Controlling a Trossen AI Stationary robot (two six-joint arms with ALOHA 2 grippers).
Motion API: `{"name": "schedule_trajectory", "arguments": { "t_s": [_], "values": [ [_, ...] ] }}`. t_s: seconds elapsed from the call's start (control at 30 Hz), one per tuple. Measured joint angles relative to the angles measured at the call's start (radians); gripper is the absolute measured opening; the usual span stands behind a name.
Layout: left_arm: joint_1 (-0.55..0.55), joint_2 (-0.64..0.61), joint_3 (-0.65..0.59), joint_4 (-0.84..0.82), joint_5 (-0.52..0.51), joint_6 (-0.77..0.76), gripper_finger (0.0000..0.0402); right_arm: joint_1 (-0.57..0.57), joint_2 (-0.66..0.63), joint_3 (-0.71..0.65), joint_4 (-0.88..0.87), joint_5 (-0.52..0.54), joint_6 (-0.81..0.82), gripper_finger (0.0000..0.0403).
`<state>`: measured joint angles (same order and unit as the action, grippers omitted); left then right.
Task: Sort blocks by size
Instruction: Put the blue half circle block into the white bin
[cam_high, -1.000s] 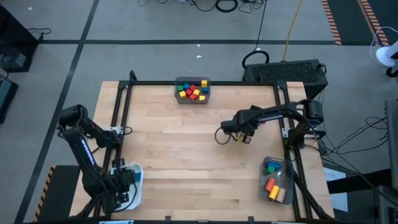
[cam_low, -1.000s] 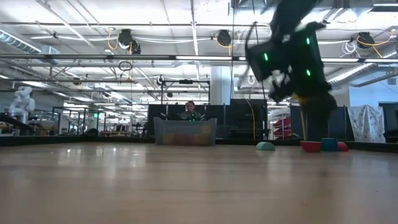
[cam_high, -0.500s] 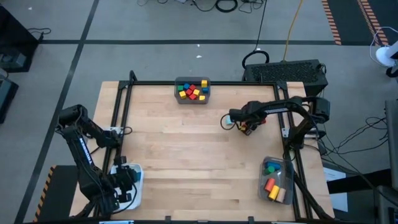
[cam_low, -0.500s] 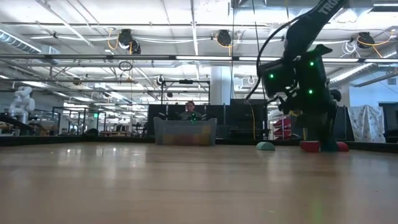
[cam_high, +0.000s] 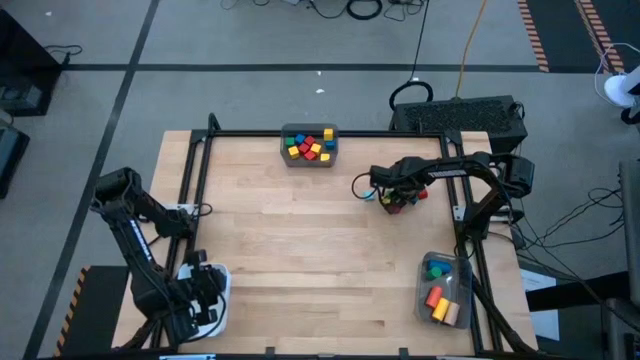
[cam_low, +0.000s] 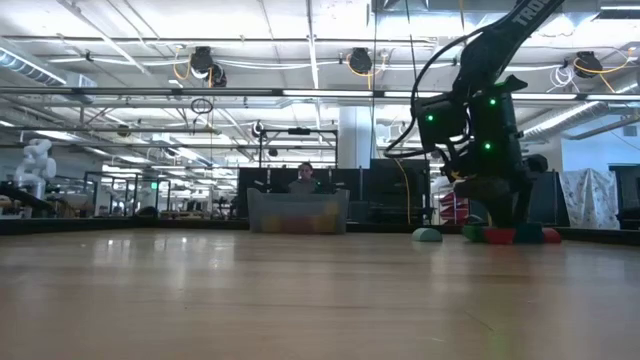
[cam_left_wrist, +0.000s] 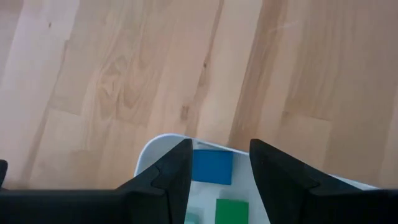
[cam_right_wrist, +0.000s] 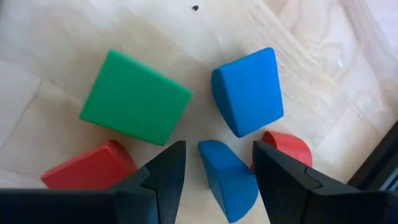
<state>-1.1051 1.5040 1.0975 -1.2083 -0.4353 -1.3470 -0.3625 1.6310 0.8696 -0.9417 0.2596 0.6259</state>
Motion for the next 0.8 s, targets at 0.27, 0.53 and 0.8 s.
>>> {"name": "schedule_trajectory", "arguments": {
  "t_s": [0.27,0.53,0.8],
  "values": [
    [0.000,0.000,0.049,-0.004,-0.068,0.027,0.0164,0.004,-0.010,0.000,-0.067,0.000,-0.073,0.0172],
    [0.000,0.000,0.055,0.027,-0.176,0.026,0.0164,0.004,-0.010,0.000,-0.052,-0.009,-0.095,0.0164],
    [0.016,0.000,0.056,0.051,-0.228,0.061,0.0164,0.005,-0.010,-0.069,-0.012,-0.061,-0.109,0.0099]
  ]
}}
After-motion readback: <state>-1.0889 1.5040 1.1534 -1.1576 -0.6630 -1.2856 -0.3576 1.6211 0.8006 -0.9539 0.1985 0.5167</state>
